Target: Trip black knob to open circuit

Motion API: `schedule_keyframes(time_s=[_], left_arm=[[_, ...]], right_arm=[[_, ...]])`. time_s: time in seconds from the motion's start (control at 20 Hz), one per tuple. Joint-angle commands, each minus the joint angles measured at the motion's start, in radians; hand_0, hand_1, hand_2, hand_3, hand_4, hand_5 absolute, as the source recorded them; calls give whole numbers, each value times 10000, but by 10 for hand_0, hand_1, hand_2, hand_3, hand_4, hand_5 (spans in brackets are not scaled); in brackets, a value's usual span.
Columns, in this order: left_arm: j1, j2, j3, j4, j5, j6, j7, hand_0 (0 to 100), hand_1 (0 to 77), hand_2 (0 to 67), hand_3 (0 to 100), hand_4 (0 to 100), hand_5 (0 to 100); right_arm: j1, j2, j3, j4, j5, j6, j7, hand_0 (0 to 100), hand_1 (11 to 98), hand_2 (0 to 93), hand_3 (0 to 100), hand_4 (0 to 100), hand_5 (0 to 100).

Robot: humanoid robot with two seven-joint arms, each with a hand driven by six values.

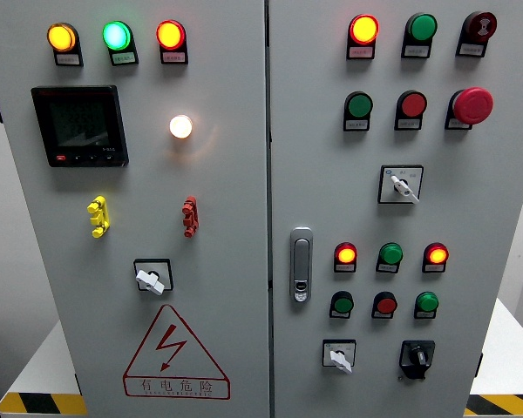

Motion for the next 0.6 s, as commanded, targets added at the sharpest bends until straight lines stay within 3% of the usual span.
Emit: schedule_keyframes(time_s=[0.0,0.25,0.45,0.55], left_arm=[[0,0,0,0,0,0,0,0,0,195,263,97,86],[0,0,0,0,0,0,0,0,0,194,263,97,86],[0,0,0,0,0,0,0,0,0,194,263,97,86],[0,0,0,0,0,0,0,0,0,194,263,97,86]], right_arm=[[0,0,435,3,-171,31,-119,381,433,0,126,19,121],[46,0,881,-12,-738,47,-196,382,433,0,130,19,121],[61,0,2902,-43,-2391,398,-456,382,434,0,132,20,121],[107,-16,4616,-180,-3601,735,-594,383,434,0,132,20,121]])
